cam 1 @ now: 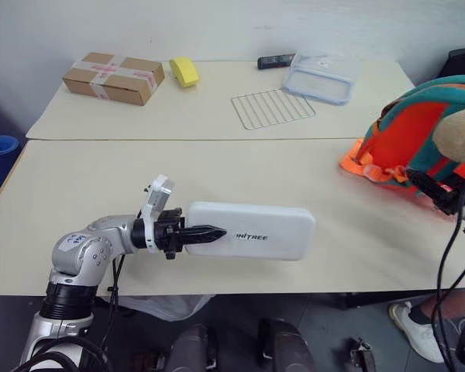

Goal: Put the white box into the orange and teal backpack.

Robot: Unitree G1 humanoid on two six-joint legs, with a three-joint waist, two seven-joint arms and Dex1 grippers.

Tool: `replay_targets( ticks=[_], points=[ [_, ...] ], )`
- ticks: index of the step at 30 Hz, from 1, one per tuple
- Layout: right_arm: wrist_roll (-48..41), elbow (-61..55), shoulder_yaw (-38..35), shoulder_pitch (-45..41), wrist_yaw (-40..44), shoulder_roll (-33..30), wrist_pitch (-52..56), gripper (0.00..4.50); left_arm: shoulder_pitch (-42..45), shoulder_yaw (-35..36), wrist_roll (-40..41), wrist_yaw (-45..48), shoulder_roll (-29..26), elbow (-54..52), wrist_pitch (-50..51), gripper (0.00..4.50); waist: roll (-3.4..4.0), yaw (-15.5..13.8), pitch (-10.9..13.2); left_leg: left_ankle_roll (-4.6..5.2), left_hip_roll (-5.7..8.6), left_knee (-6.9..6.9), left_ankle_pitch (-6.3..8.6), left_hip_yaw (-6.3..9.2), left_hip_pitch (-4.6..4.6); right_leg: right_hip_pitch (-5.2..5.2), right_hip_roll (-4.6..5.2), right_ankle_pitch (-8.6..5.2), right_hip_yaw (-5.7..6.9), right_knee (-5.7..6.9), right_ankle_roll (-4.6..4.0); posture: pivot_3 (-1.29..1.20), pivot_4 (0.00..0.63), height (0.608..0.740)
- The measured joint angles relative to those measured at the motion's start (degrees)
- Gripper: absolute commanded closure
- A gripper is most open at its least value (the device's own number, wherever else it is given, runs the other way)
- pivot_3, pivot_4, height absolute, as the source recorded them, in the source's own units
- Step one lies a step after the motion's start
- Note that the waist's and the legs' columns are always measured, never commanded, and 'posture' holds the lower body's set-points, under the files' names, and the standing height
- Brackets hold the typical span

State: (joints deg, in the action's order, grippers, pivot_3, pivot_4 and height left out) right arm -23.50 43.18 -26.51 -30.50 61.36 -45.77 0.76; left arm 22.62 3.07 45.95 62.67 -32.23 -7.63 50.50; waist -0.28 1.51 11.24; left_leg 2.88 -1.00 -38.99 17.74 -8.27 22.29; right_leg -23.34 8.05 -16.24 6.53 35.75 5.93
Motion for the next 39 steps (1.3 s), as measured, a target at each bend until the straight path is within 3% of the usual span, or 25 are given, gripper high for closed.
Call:
replay_targets(
  ticks=[4,9,13,17,19,22,26,29,34,39],
  points=[
    [-1.1,-3.3,1.0,-0.2,-0.9,6.5,-1.0,4.44,0.0,1.7,0.1,-1.5,0.3,0.9,-0.1,3.27,0.0,0.1,0.0,-0.01,-0.01,-0.02,0.0,-0.01,-0.01,0.0,0.01,0.0,-0.04,0.01,0.0,0.0,0.15,0.74],
    [-3.4,-11.5,2.6,0.1,-3.0,13.3,0.7,4.48,0.0,2.1,0.0,-2.2,0.9,3.4,-1.0,3.27,0.04,0.3,0.0,-0.09,-0.11,0.02,0.02,-0.09,0.0,-0.12,-0.01,0.0,-0.15,0.21,0.0,0.0,0.15,0.74],
    [-10.9,-30.1,6.8,3.8,-5.0,18.6,11.2,4.48,0.1,3.8,-1.0,-2.2,0.2,7.6,-3.4,3.27,0.06,0.2,0.0,-0.27,-0.33,0.01,0.09,-0.08,0.04,-0.17,-0.21,-0.03,-0.16,0.22,-0.06,0.0,0.15,0.74],
    [-26.0,-53.6,11.9,11.1,-10.6,19.4,29.6,4.48,0.4,6.5,-1.9,-1.7,-2.9,12.4,-5.4,3.27,0.07,0.2,0.0,-0.5,-0.58,0.02,0.23,-0.07,0.12,-0.32,-0.38,-0.13,-0.17,0.22,-0.26,0.0,0.15,0.74],
    [-32.3,-60.8,13.5,13.2,-11.6,18.1,35.7,4.48,0.3,7.4,-1.9,-1.5,-3.5,12.7,-5.8,3.27,0.08,0.1,0.0,-0.51,-0.6,0.06,0.26,-0.07,0.12,-0.33,-0.4,-0.14,-0.14,0.2,-0.28,0.0,0.15,0.74],
    [-44.1,-69.9,13.7,18.1,-12.3,10.7,44.9,4.48,-0.7,9.3,-1.4,-0.2,-5.8,12.9,-5.6,3.27,0.05,0.0,0.0,-0.43,-0.6,0.04,0.37,-0.07,0.11,-0.32,-0.37,-0.15,-0.14,0.08,-0.29,0.0,0.15,0.74],
    [-59.5,-76.4,9.6,25.3,-12.5,-1.2,53.2,4.48,-1.4,15.2,0.5,0.7,-9.7,13.1,-4.7,3.27,-0.05,-0.2,0.0,-0.25,-0.57,0.0,0.58,-0.07,0.13,-0.27,-0.24,-0.15,-0.15,-0.2,-0.3,0.0,0.15,0.74],
    [-64.9,-78.5,6.4,30.0,-12.0,-6.6,55.9,4.48,-1.7,18.7,3.8,1.1,-10.2,12.0,-2.9,3.27,-0.12,-0.3,0.0,-0.23,-0.56,0.01,0.64,-0.07,0.12,-0.23,-0.19,-0.15,-0.15,-0.24,-0.29,0.0,0.15,0.74],
    [-62.8,-76.2,2.5,33.1,-9.4,-9.6,56.4,4.48,-1.9,22.7,9.5,0.6,-10.6,7.2,0.0,3.27,-0.28,-1.0,0.0,-0.23,-0.56,-0.02,0.64,-0.1,0.11,-0.22,-0.2,-0.14,-0.16,-0.24,-0.27,0.0,0.15,0.74],
    [-57.0,-73.9,4.1,31.4,-7.1,-9.3,54.7,4.48,-0.5,22.6,13.6,0.0,-10.5,1.2,1.5,3.27,-0.28,-1.6,0.0,-0.28,-0.56,-0.03,0.6,-0.11,0.1,-0.23,-0.27,-0.14,-0.15,-0.2,-0.27,0.0,0.15,0.74]
  ],
)
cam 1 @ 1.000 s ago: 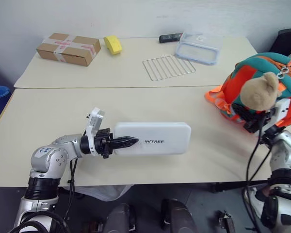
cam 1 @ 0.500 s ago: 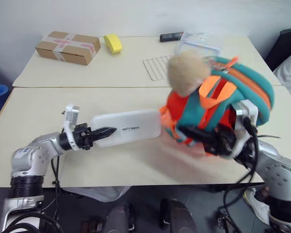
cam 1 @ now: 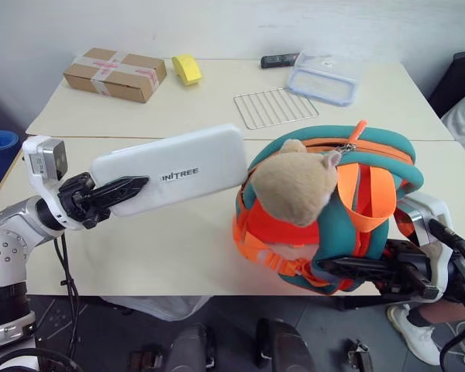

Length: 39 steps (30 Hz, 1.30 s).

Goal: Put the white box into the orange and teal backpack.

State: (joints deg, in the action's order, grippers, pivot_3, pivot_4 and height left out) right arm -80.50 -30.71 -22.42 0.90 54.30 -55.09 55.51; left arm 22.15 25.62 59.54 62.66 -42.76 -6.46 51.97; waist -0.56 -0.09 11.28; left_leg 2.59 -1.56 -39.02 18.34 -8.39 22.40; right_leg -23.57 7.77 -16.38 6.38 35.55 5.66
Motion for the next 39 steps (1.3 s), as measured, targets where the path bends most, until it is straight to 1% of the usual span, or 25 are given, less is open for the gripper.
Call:
replay_targets(
  ticks=[3,5,9,11,15,16,17,20,21,23,25,27,29,32,34,36,39],
  points=[
    [1.9,1.1,1.9,-1.7,0.9,0.7,-0.6,4.48,3.2,-0.8,0.3,-0.6,0.4,0.6,-0.5,3.27,-0.01,-0.2,0.0,-0.01,0.0,-0.03,-0.03,0.0,0.0,0.01,-0.07,0.0,0.01,0.01,0.0,0.0,0.15,0.74],
    [2.7,1.6,2.5,-2.6,1.4,1.3,-0.7,4.48,6.1,-2.8,-0.6,-0.5,1.2,0.7,-2.2,3.27,-0.01,-0.5,0.0,0.0,0.03,-0.03,-0.03,-0.04,0.0,0.01,-0.08,0.01,-0.01,0.01,0.02,0.0,0.15,0.74],
    [3.7,1.9,3.6,-3.3,2.6,1.3,-0.7,4.48,10.5,-12.4,-8.4,2.2,1.9,1.2,-8.2,3.27,-0.02,-1.2,0.0,0.01,0.05,-0.04,-0.03,-0.11,0.01,-0.01,-0.24,0.02,-0.02,-0.01,0.03,0.0,0.15,0.74],
    [4.2,2.2,3.7,-3.7,3.1,1.3,-0.7,4.48,13.9,-17.5,-12.1,2.8,3.8,2.9,-9.9,3.27,-0.04,-1.6,0.0,0.06,0.09,-0.06,-0.05,-0.11,0.03,0.0,-0.28,0.02,0.02,0.0,0.04,0.0,0.15,0.74],
    [5.4,2.4,3.7,-3.9,3.7,1.4,-0.8,4.48,19.7,-27.5,-20.0,3.9,6.5,3.0,-14.2,3.27,-0.06,-1.5,0.0,0.17,0.2,-0.06,-0.02,-0.11,0.06,0.0,-0.22,0.07,-0.02,-0.04,0.12,0.0,0.15,0.74],
    [5.5,2.4,3.8,-3.8,3.8,1.4,-0.9,4.48,21.2,-30.7,-23.1,4.2,8.0,3.2,-16.6,3.27,-0.06,-1.5,0.0,0.18,0.22,-0.06,-0.02,-0.11,0.05,0.01,-0.22,0.07,-0.02,-0.04,0.12,0.0,0.15,0.74],
    [5.9,2.5,3.8,-3.7,3.8,1.6,-1.0,4.48,22.9,-33.1,-25.5,3.9,10.6,4.1,-18.3,3.27,-0.07,-1.6,0.0,0.22,0.24,-0.07,-0.04,-0.1,0.04,0.04,-0.22,0.07,0.0,-0.03,0.12,0.0,0.15,0.74],
    [7.1,2.8,4.0,-3.8,3.8,2.3,-1.8,4.48,28.5,-39.4,-32.4,0.1,21.2,11.2,-22.5,3.27,-0.1,-2.3,0.0,0.41,0.37,-0.13,-0.07,-0.06,0.11,0.08,-0.15,0.14,0.01,-0.12,0.26,0.0,0.15,0.74],
    [7.5,2.9,4.1,-4.0,3.8,2.6,-1.9,4.48,29.9,-41.2,-34.6,-1.2,24.0,13.5,-23.9,3.27,-0.1,-2.4,0.0,0.48,0.39,-0.15,-0.07,-0.07,0.19,0.06,-0.14,0.18,0.0,-0.21,0.32,0.0,0.15,0.74],
    [8.4,3.0,4.3,-3.8,3.8,3.2,-2.3,4.48,32.4,-43.1,-38.3,-2.7,28.4,18.7,-27.5,3.27,-0.1,-2.2,0.0,0.54,0.39,-0.15,-0.06,-0.09,0.22,0.06,-0.12,0.23,0.01,-0.33,0.41,0.0,0.15,0.74],
    [9.1,3.0,4.4,-3.8,3.7,3.7,-2.9,4.48,33.9,-43.6,-40.3,-3.8,31.0,22.1,-29.4,3.27,-0.1,-1.8,0.0,0.55,0.37,-0.15,-0.06,-0.08,0.25,0.04,-0.1,0.24,0.03,-0.35,0.42,0.0,0.15,0.74],
    [9.8,3.1,4.4,-3.7,3.6,4.1,-3.3,4.5,34.6,-43.1,-41.0,-4.5,33.0,24.7,-30.9,2.53,-0.1,-1.5,0.0,0.55,0.35,-0.15,-0.06,-0.06,0.25,0.05,-0.07,0.24,0.05,-0.35,0.42,0.0,0.15,0.74],
    [10.3,3.0,4.3,-3.1,3.4,4.5,-4.1,4.5,34.5,-42.0,-41.0,-4.4,33.6,25.1,-31.0,1.93,-0.1,-1.4,0.0,0.54,0.32,-0.16,-0.07,-0.03,0.28,0.04,-0.04,0.24,0.08,-0.36,0.42,0.0,0.15,0.74],
    [11.1,2.9,4.3,-2.0,2.8,5.6,-4.8,4.5,32.3,-39.2,-39.1,-2.8,32.8,23.3,-31.2,1.07,-0.1,-1.2,0.0,0.52,0.28,-0.16,-0.08,-0.02,0.28,0.04,0.0,0.24,0.08,-0.35,0.41,0.0,0.15,0.74],
    [11.7,2.9,4.3,-1.5,2.3,6.3,-5.5,4.5,30.5,-36.3,-36.2,0.0,31.0,22.2,-31.4,0.49,-0.1,-0.9,0.0,0.44,0.21,-0.16,-0.12,-0.03,0.28,0.02,-0.02,0.25,0.1,-0.33,0.4,0.0,0.15,0.74],
    [12.2,2.9,4.3,-1.4,1.7,6.8,-5.9,4.5,29.7,-34.2,-33.4,4.3,26.6,21.0,-30.0,0.49,-0.09,-0.8,0.0,0.36,0.14,-0.18,-0.17,-0.03,0.27,0.0,-0.11,0.26,0.16,-0.3,0.34,0.0,0.15,0.74],
    [13.0,3.0,4.1,-1.0,1.6,7.4,-6.8,4.5,28.8,-30.8,-31.1,12.4,17.0,20.6,-28.2,0.49,-0.09,-0.5,0.0,0.29,0.1,-0.18,-0.2,-0.04,0.22,-0.01,-0.21,0.21,0.35,-0.17,0.23,0.0,0.15,0.74]
  ],
)
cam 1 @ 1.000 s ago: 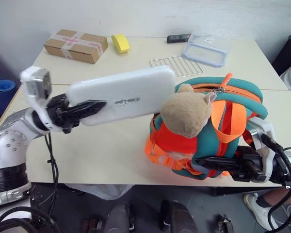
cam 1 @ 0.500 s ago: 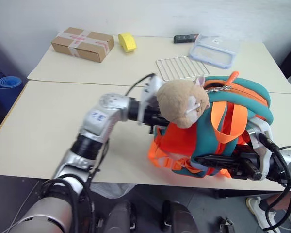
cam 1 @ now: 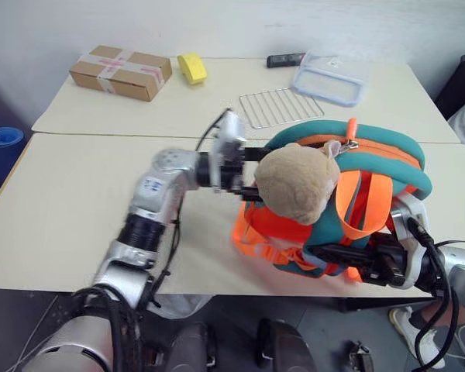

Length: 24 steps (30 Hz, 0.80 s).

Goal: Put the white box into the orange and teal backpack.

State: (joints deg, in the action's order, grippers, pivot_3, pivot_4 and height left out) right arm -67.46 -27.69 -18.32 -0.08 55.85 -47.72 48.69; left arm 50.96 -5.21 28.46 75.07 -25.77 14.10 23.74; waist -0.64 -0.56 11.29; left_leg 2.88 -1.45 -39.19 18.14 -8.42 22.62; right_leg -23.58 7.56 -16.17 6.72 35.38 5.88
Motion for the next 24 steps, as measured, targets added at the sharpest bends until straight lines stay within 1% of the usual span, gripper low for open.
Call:
replay_targets(
  ticks=[1,2,5,7,12,14,17,21,24],
  points=[
    [0.4,0.1,0.0,0.2,0.0,0.0,-0.1,4.5,-0.2,1.0,0.4,1.8,-1.9,0.0,0.1,0.49,0.0,0.0,0.0,0.0,0.02,0.0,0.0,0.01,0.0,0.0,-0.01,-0.01,0.03,0.02,-0.01,0.0,0.15,0.74],
    [0.7,0.2,0.0,0.4,0.1,0.0,-0.2,4.5,-0.2,1.9,1.0,3.0,-2.7,-0.4,0.4,0.49,0.0,-0.2,0.0,0.01,0.04,0.0,0.0,0.02,0.01,0.02,0.0,-0.01,0.03,0.01,-0.01,0.0,0.15,0.74],
    [1.6,0.9,0.0,0.1,0.5,0.0,-1.0,4.5,-0.3,3.7,3.9,3.6,-3.0,-4.4,2.3,0.49,-0.01,-1.1,0.0,0.19,0.26,-0.02,0.0,0.18,0.08,0.06,0.15,0.02,-0.09,0.02,0.04,0.0,0.15,0.74],
    [2.1,1.4,0.0,-0.5,1.0,0.0,-1.2,4.5,-0.3,5.1,6.4,2.2,-1.7,-8.8,3.7,0.49,0.0,-1.0,0.0,0.29,0.34,-0.02,0.0,0.17,0.14,0.09,0.22,0.11,-0.16,0.04,0.18,0.0,0.15,0.74],
    [3.1,3.1,0.7,-1.9,2.3,0.0,-1.2,4.5,-0.3,5.1,11.1,-2.6,2.6,-16.8,8.0,0.49,-0.01,-0.8,0.0,0.36,0.39,-0.02,-0.04,0.15,0.17,0.1,0.19,0.17,-0.18,0.04,0.29,0.0,0.15,0.74],
    [3.4,3.3,1.2,-2.3,2.6,0.0,-1.2,4.5,-0.3,4.1,11.6,-3.9,3.6,-18.9,8.6,0.49,0.0,-0.8,0.0,0.33,0.37,-0.02,-0.07,0.15,0.16,0.1,0.15,0.17,-0.17,0.04,0.28,0.0,0.15,0.74],
    [3.6,3.6,1.8,-3.4,2.8,0.0,-1.1,4.5,-0.3,1.1,10.6,-5.5,6.7,-20.4,7.7,0.49,-0.01,-0.8,0.0,0.33,0.38,-0.02,-0.09,0.13,0.14,0.1,0.15,0.16,-0.19,-0.02,0.28,0.0,0.15,0.74],
    [3.6,3.6,2.0,-3.8,2.5,0.0,-1.1,4.5,-1.8,-1.9,9.3,-6.9,9.3,-21.0,5.7,1.34,-0.01,-0.8,0.0,0.33,0.37,-0.02,-0.09,0.13,0.15,0.09,0.15,0.16,-0.2,-0.16,0.28,0.0,0.15,0.74],
    [3.6,3.6,2.0,-3.7,2.2,0.3,-1.1,4.5,-2.0,-2.7,8.2,-7.3,9.5,-22.3,4.2,2.28,0.0,-0.8,0.0,0.33,0.37,-0.02,-0.09,0.13,0.14,0.09,0.15,0.16,-0.2,-0.18,0.28,0.0,0.15,0.74]
  ],
)
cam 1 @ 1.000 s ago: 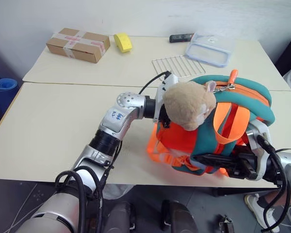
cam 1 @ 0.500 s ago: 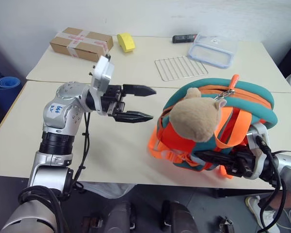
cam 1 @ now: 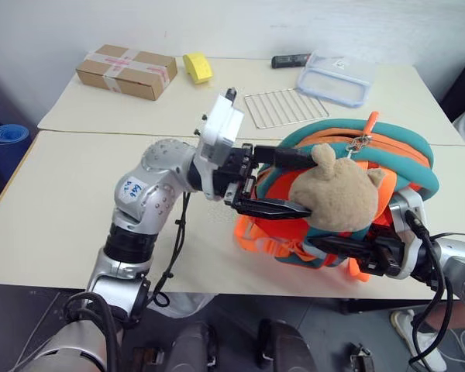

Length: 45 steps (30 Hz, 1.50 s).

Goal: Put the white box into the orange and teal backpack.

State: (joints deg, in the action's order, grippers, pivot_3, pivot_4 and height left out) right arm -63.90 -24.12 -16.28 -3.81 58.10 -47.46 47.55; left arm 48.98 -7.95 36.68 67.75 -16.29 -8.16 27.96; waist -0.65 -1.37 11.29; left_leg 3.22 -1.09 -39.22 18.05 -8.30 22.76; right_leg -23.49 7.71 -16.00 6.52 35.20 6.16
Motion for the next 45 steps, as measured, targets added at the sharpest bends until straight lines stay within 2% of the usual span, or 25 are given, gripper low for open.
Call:
replay_targets(
  ticks=[4,7,10,13,16,19,23,27,31,35,38,41,45],
  points=[
    [0.0,0.0,0.0,0.3,-0.3,0.7,-0.1,4.5,-0.3,-0.1,-0.1,-1.1,0.8,-0.1,-0.6,3.38,0.0,0.0,0.0,0.01,0.0,0.0,0.0,0.0,0.0,0.01,0.01,0.0,0.0,-0.01,0.0,0.0,0.15,0.74],
    [0.0,0.0,0.0,0.3,-0.9,0.9,-0.1,4.5,-0.4,-0.1,-0.1,-1.6,0.5,-0.1,-0.5,4.02,0.0,0.0,0.0,0.01,0.0,0.0,0.0,0.01,0.0,0.01,0.01,0.0,0.0,-0.01,0.0,0.0,0.15,0.74],
    [0.0,-0.1,0.0,0.5,-1.4,1.3,-0.3,4.5,0.1,1.2,0.4,-1.5,-2.1,0.9,-0.2,4.38,0.0,0.1,0.0,0.0,-0.02,0.0,0.0,0.0,0.0,-0.01,0.0,0.0,-0.01,0.01,0.0,0.0,0.15,0.74],
    [-0.1,-0.2,-0.5,1.5,-1.9,1.7,-0.7,4.5,2.2,4.6,-0.1,-0.3,-8.4,6.4,-0.5,4.4,0.01,0.2,0.0,-0.04,-0.06,0.0,-0.03,0.0,-0.04,-0.02,-0.06,-0.02,0.07,0.07,-0.04,0.0,0.15,0.74],
    [-0.2,-0.4,-1.8,3.4,-2.8,2.8,-1.3,4.5,5.1,8.3,-3.7,0.5,-15.7,17.4,-4.1,4.4,0.02,0.1,0.0,-0.05,-0.04,0.01,-0.02,-0.03,-0.07,-0.02,-0.07,-0.03,0.36,0.09,-0.06,0.0,0.15,0.74],
    [-0.2,-0.7,-2.4,4.5,-3.4,3.2,-1.8,4.5,5.6,8.9,-7.7,0.6,-17.7,25.2,-8.1,4.4,0.01,-0.1,0.0,0.03,0.01,0.01,0.02,-0.03,-0.03,-0.01,0.0,0.0,0.44,0.17,-0.01,0.0,0.15,0.74],
    [-0.3,-2.4,-2.8,7.0,-4.4,3.8,-2.6,4.5,3.2,4.8,-16.0,2.6,-20.8,32.0,-18.1,4.4,0.01,0.0,0.0,0.06,0.07,0.02,0.07,-0.04,-0.01,-0.03,0.05,0.01,0.47,0.23,0.02,0.0,0.15,0.74],
    [-0.4,-2.8,-3.3,9.4,-5.3,4.7,-2.7,4.5,-1.7,1.9,-20.2,3.8,-19.6,34.9,-24.3,4.4,0.01,0.2,0.0,0.07,0.03,0.01,0.09,-0.1,0.0,-0.09,0.06,0.01,0.43,0.23,0.02,0.0,0.15,0.74],
    [-0.3,-2.8,-4.1,10.9,-6.1,5.7,-3.7,4.5,-7.5,0.6,-20.3,2.6,-13.9,33.8,-25.7,4.4,0.0,0.1,0.0,0.08,0.03,0.01,0.1,-0.08,-0.01,-0.08,0.44,0.01,0.12,0.22,0.01,0.0,0.15,0.74],
    [1.9,-2.4,-4.3,11.7,-6.6,6.9,-5.8,4.5,-11.7,0.9,-19.6,2.4,-13.0,29.5,-24.9,4.4,0.0,0.1,0.0,0.07,0.05,0.01,0.1,-0.07,-0.03,-0.1,0.53,0.0,0.14,0.21,0.0,0.0,0.15,0.74],
    [9.4,-0.8,-4.0,10.8,-8.0,7.8,-11.7,4.5,-16.3,3.0,-16.8,2.4,-14.5,22.4,-21.0,3.47,0.0,0.4,0.0,0.06,0.06,0.02,0.11,-0.09,-0.05,-0.09,0.55,0.0,0.14,0.21,0.0,0.0,0.15,0.74],
    [16.6,1.4,-4.1,9.3,-8.1,8.0,-18.8,3.48,-21.7,4.9,-14.1,2.8,-18.9,15.2,-16.2,2.5,0.01,0.8,0.0,0.04,0.08,0.03,0.11,-0.09,-0.05,-0.12,0.55,-0.01,0.14,0.23,-0.01,0.0,0.15,0.74],
    [18.6,-1.3,-5.7,13.4,-5.2,7.0,-22.6,2.11,-28.4,9.9,-12.8,3.7,-26.0,11.8,-14.3,1.25,0.03,1.0,0.0,-0.02,0.05,0.08,0.12,-0.03,-0.05,-0.13,0.58,-0.06,0.14,0.24,-0.1,0.0,0.15,0.74]
  ],
)
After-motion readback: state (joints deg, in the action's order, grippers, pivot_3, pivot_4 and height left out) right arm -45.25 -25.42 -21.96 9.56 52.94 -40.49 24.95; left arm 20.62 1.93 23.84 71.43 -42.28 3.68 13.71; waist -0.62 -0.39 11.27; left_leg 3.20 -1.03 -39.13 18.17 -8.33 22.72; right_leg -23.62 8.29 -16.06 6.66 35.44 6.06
